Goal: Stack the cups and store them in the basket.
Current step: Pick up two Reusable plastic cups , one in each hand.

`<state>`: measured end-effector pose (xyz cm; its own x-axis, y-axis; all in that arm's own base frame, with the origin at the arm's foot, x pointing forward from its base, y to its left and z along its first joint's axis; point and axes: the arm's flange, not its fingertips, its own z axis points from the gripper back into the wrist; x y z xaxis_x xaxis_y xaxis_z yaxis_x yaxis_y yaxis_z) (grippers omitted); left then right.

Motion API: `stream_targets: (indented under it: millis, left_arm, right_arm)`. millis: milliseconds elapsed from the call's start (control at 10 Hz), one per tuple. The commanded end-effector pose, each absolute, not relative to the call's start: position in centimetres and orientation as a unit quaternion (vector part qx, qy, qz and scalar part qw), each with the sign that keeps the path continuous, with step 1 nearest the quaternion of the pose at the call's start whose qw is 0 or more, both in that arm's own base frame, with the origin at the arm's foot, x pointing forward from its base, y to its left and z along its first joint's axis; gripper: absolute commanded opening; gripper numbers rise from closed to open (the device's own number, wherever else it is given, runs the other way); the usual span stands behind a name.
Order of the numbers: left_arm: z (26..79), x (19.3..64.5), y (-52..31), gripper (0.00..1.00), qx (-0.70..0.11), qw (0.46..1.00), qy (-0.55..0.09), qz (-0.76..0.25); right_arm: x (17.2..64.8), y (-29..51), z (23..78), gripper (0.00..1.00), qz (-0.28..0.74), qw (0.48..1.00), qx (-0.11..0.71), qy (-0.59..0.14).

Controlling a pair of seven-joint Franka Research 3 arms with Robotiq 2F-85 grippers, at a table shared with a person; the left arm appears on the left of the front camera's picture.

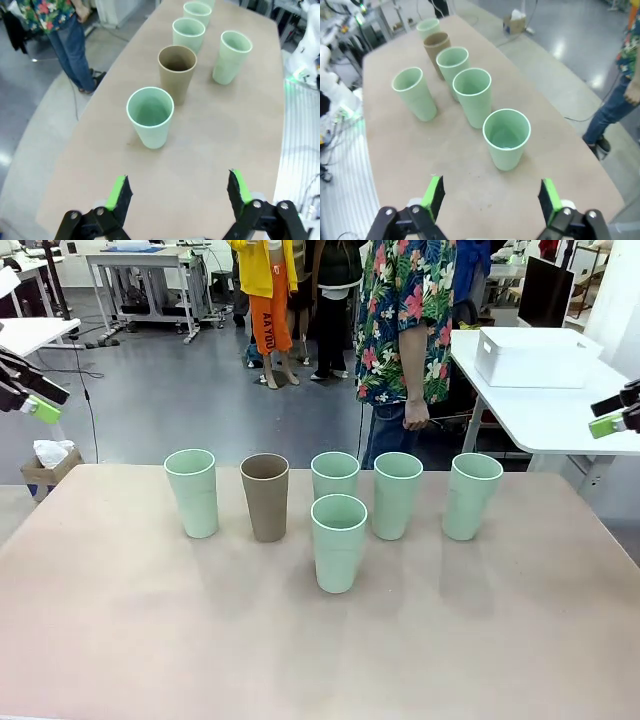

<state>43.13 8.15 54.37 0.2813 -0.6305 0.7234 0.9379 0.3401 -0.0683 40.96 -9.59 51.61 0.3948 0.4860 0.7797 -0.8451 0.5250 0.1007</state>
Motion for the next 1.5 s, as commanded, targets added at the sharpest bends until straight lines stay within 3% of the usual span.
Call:
stream_targets:
  millis: [0,1000,1400]
  left_arm:
    - [53.1,44.2,8.8,1.00,-0.272,0.738,-0.324,-0.525]
    - [52.6,42.1,8.3,1.00,-0.266,0.710,-0.392,-0.521]
    - [52.9,42.7,8.7,1.00,-0.272,0.719,-0.369,-0.522]
  right_arm:
    - [41.5,-11.0,50.5,1.00,0.424,0.777,0.268,-0.380]
    - [41.0,-12.2,49.7,1.00,0.404,0.775,0.277,-0.399]
    - [40.6,-12.0,49.7,1.00,0.398,0.786,0.277,-0.383]
